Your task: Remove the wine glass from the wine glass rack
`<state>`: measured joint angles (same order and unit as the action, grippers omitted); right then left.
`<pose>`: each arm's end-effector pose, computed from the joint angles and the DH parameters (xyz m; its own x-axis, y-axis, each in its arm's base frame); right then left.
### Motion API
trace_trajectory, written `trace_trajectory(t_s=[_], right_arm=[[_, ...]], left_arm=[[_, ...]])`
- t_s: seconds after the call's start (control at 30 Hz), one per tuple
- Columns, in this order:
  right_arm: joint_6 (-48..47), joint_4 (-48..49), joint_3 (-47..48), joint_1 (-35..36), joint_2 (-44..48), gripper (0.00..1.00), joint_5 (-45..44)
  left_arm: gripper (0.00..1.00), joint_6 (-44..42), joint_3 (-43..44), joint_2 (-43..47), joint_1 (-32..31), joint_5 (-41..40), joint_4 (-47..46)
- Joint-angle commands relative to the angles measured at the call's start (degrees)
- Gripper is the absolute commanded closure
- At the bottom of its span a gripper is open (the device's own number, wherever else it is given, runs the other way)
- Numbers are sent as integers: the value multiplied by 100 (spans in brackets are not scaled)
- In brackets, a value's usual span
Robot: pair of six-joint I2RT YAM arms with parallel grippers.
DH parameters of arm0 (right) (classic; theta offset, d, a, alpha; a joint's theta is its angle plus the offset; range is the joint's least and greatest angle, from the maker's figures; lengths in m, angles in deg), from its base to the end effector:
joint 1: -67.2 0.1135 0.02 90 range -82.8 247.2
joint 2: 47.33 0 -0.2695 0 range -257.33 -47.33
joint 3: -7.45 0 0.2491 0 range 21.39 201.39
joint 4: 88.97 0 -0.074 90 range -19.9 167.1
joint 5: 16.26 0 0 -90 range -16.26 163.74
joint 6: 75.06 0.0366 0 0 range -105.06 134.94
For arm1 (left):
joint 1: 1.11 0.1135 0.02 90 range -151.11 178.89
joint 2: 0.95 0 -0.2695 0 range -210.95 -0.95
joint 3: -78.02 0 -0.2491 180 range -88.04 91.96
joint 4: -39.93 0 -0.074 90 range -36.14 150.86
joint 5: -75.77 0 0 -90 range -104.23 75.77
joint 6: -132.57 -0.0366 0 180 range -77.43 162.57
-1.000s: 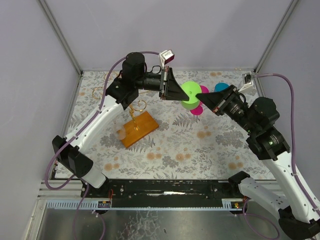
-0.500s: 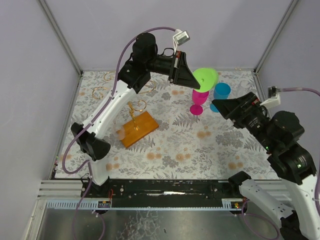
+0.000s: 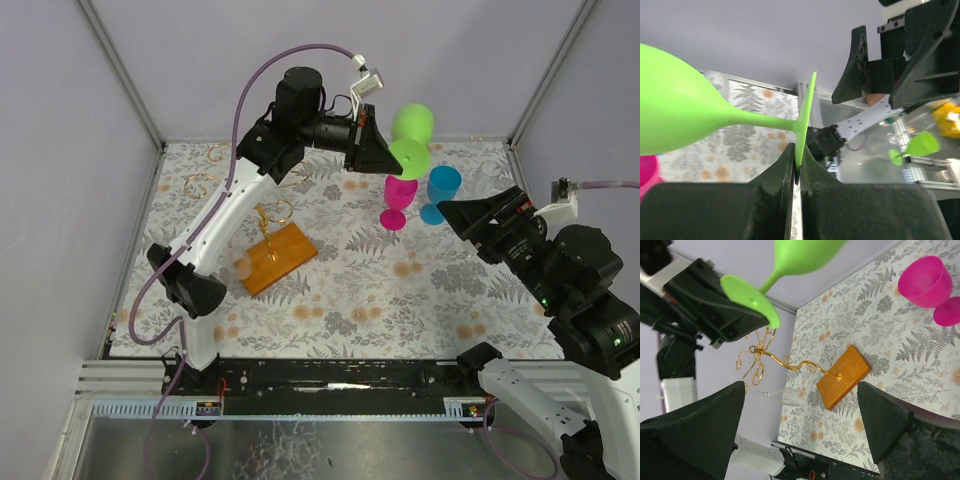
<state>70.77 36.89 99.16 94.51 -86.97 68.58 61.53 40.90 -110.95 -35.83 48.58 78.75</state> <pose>0.0690 0.0319 0.4779 -0.3300 0.7570 -0.5640 -0.1852 0.5339 0.8250 0.3198 -0.2612 0.4926 -0.4013 0.0974 -0.9108 0.9062 -0.1022 -0.4102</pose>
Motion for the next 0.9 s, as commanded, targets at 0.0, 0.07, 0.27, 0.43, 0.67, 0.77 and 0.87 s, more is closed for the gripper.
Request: trace_trajectory(t_s=[0.0, 0.07, 0.27, 0.43, 0.67, 0.77, 0.87], right_arm=[[188, -233, 339, -15, -279, 1, -262], [292, -470, 440, -2, -368, 1, -402], [561, -779, 443, -11, -420, 1, -611], [572, -776, 565, -7, -591, 1, -430], [349, -624, 860, -13, -898, 1, 3], [214, -690, 946, -10, -1091, 1, 269], [157, -739, 855, -10, -1214, 1, 520]], left_arm=[[100, -2109, -263, 825, -326, -895, 459], [100, -2789, -750, 1160, -520, -1173, 465], [100, -4868, -2247, 2120, -1076, -1970, 473], [100, -6677, -3427, 2723, -1497, -2557, 478], [100, -8309, -4485, 3180, -1925, -3142, 480], [100, -8888, -4811, 3312, -2049, -3324, 491], [100, -9565, -5168, 3468, -2189, -3469, 483]])
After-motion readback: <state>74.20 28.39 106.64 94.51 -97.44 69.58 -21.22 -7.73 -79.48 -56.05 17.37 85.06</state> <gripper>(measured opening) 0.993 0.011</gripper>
